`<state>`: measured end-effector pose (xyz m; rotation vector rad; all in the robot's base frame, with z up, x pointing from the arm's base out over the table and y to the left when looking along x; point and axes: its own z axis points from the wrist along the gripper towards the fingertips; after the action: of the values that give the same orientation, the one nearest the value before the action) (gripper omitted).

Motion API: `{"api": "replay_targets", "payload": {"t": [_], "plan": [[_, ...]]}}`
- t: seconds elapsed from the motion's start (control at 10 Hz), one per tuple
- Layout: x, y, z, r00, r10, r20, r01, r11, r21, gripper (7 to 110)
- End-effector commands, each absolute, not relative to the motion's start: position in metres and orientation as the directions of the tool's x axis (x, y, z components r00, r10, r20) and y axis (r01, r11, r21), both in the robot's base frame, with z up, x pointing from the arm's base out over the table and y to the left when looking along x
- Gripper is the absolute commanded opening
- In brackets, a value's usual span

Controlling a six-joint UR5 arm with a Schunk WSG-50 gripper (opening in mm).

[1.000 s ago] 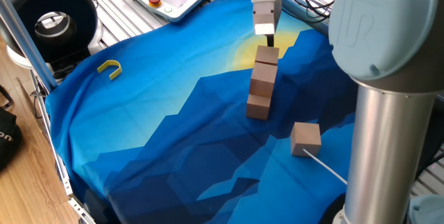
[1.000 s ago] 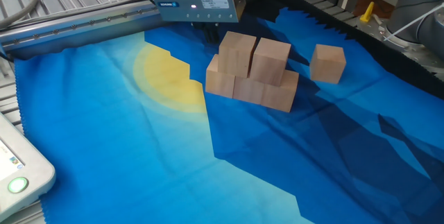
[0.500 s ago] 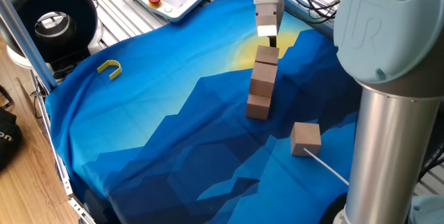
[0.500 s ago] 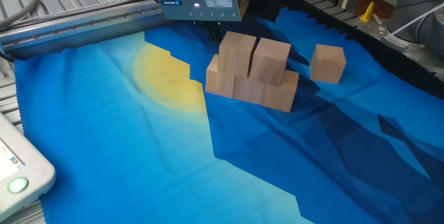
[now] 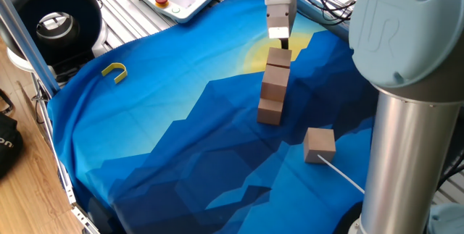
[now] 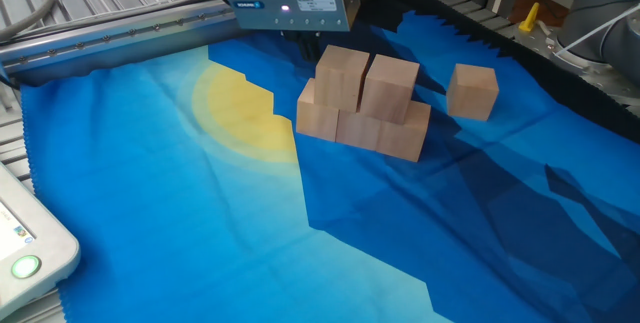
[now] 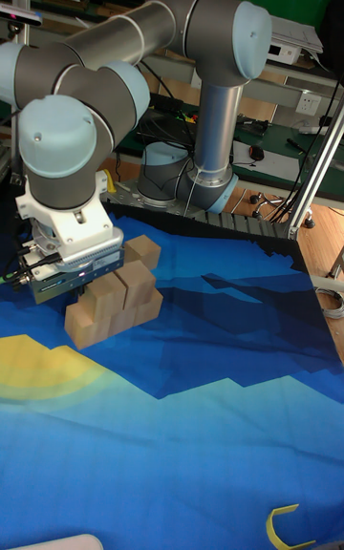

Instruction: Stack the blocks into a pyramid shape

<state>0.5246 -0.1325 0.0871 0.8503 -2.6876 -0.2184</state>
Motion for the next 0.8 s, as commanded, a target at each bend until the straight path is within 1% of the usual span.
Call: {"api": "replay_targets", "payload": {"t": [0.0, 0.7], "plan": [[0.523, -0.1242, 0.0897, -0.777, -0.584, 0.234, -0.526, 0.807, 0.267, 7], [0.521, -0.1217, 0.0907, -0.767, -0.599, 0.23, -0.536, 0.795, 0.282, 7]]}}
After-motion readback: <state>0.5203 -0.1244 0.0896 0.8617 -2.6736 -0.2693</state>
